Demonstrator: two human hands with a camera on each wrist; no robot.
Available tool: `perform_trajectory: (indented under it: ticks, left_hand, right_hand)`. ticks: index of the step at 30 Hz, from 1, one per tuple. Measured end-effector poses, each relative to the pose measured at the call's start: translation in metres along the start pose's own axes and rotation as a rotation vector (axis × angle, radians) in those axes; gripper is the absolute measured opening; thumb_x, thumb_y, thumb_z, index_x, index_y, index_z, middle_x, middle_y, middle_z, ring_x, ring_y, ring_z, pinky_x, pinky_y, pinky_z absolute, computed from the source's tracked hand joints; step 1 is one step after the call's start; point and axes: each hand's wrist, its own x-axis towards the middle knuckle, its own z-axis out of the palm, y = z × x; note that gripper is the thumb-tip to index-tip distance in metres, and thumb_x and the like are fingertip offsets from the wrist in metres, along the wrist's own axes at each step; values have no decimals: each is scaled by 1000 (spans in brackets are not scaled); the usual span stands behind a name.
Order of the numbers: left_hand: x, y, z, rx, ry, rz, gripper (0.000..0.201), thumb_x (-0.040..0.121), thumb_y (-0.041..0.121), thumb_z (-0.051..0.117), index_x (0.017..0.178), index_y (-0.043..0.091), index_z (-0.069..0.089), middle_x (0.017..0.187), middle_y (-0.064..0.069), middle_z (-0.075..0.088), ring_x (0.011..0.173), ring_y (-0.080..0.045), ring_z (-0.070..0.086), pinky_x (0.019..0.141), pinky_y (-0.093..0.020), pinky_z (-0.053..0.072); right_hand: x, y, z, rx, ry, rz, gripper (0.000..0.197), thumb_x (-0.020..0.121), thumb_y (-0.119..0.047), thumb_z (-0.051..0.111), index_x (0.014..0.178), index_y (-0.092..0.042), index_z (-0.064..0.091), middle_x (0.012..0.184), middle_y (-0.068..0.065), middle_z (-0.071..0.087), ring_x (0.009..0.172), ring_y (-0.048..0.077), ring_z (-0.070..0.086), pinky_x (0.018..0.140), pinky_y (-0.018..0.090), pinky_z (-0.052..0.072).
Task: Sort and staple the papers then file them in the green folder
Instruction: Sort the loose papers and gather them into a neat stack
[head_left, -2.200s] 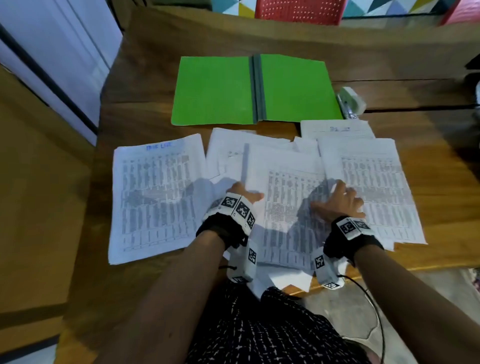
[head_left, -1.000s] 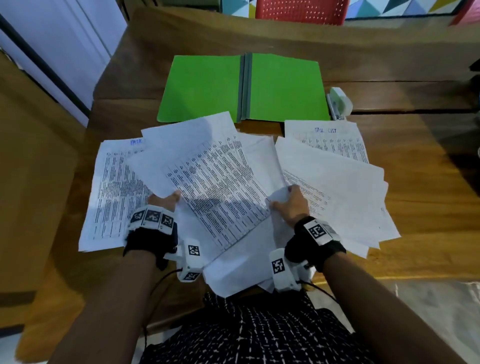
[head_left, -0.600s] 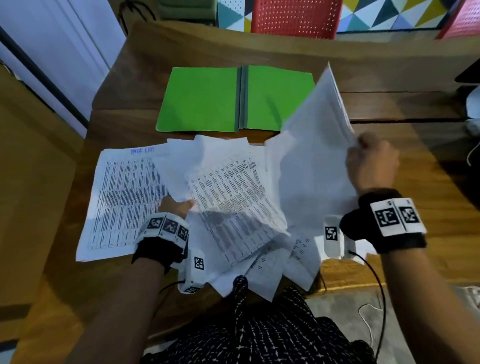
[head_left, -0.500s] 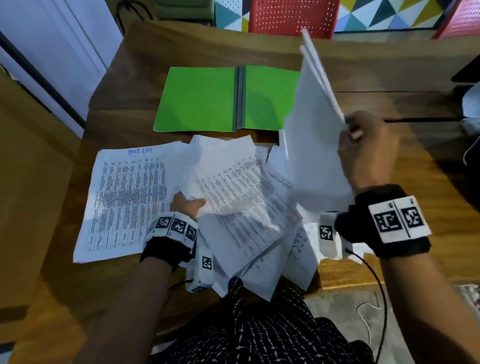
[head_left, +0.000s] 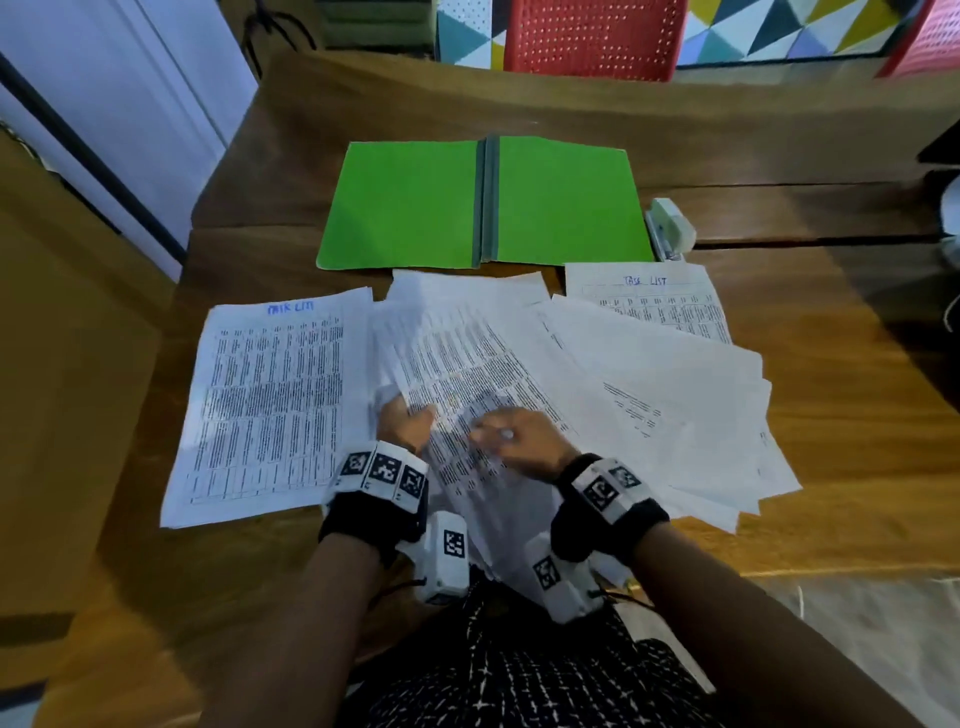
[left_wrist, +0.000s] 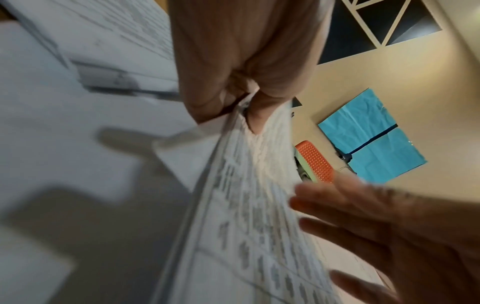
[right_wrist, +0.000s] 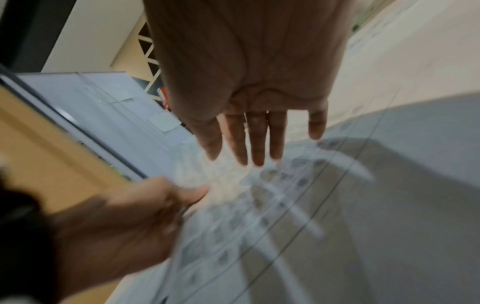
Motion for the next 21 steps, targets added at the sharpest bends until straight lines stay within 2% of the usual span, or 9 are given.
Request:
perform_trajectory:
  ticks: [4, 7, 8, 10, 13, 16, 18, 20, 21]
  left_hand:
    - [8, 6, -11, 28, 19, 158, 29, 90, 16, 57, 105, -8, 61, 99, -13, 60, 95, -23, 56, 82, -33, 43]
    - [1, 25, -16, -146, 52, 239, 29, 83, 26, 63, 95, 0, 63, 95, -14, 59, 92, -18, 52, 82, -33, 40]
    - [-4, 34, -16, -227, 55, 260, 29, 85, 20, 63, 103, -3, 64, 102, -16, 62, 96, -18, 53, 88, -37, 44]
    - [-9, 52, -19, -311, 65, 308, 31, 89, 8, 58, 116, -8, 60, 116, -24, 63, 100, -20, 56, 95, -45, 47]
    - [-19, 86, -27, -399, 89, 477, 36, 90, 7, 56, 123, -8, 54, 122, -19, 61, 103, -17, 58, 92, -31, 53]
    - [-25, 119, -37, -539, 4, 603, 40, 88, 13, 58, 126, 1, 50, 108, 8, 68, 95, 12, 63, 85, -7, 50]
    - [-27, 128, -42, -599, -45, 631, 48, 81, 28, 61, 124, 11, 47, 93, 27, 71, 93, 14, 63, 89, -13, 51]
    - [-36, 133, -45, -576, -47, 658, 59, 77, 34, 66, 125, 6, 47, 94, 22, 71, 97, 5, 65, 93, -22, 53]
    - [-35, 132, -43, -552, -32, 654, 53, 81, 28, 67, 124, 4, 46, 86, 24, 72, 92, 11, 66, 87, -15, 54]
  right_hand:
    - [14, 39, -49, 73, 516, 268, 48, 87, -22, 53, 132, -9, 43, 137, 15, 48, 127, 32, 45, 107, 45, 37]
    - [12, 53, -73, 455, 511, 328, 31, 83, -13, 57, 114, -13, 50, 95, 3, 54, 98, 21, 52, 90, 39, 45]
    - [11, 53, -77, 572, 505, 286, 12, 84, -7, 55, 94, -14, 52, 79, 2, 48, 85, 18, 49, 76, 32, 44]
    - [4, 43, -85, 698, 576, 185, 17, 85, 3, 50, 76, -11, 53, 73, 5, 51, 76, 18, 48, 66, 28, 41]
    - [-14, 13, -104, 726, 795, -63, 26, 84, 11, 45, 102, 0, 59, 95, 7, 59, 80, 18, 54, 68, 18, 47]
    - [-35, -17, -124, 812, 932, -351, 34, 77, 7, 45, 99, -17, 53, 102, 3, 58, 89, 14, 55, 70, 13, 48]
    - [-43, -25, -126, 856, 953, -434, 35, 72, 2, 46, 92, -27, 50, 98, -1, 58, 96, 18, 53, 83, 27, 49]
    - [-46, -25, -121, 886, 936, -439, 36, 73, 0, 48, 100, -23, 48, 105, 1, 57, 105, 21, 53, 93, 29, 46]
    - [-47, -24, -117, 896, 928, -424, 41, 73, 0, 48, 110, -17, 45, 112, 4, 55, 111, 22, 53, 96, 28, 45]
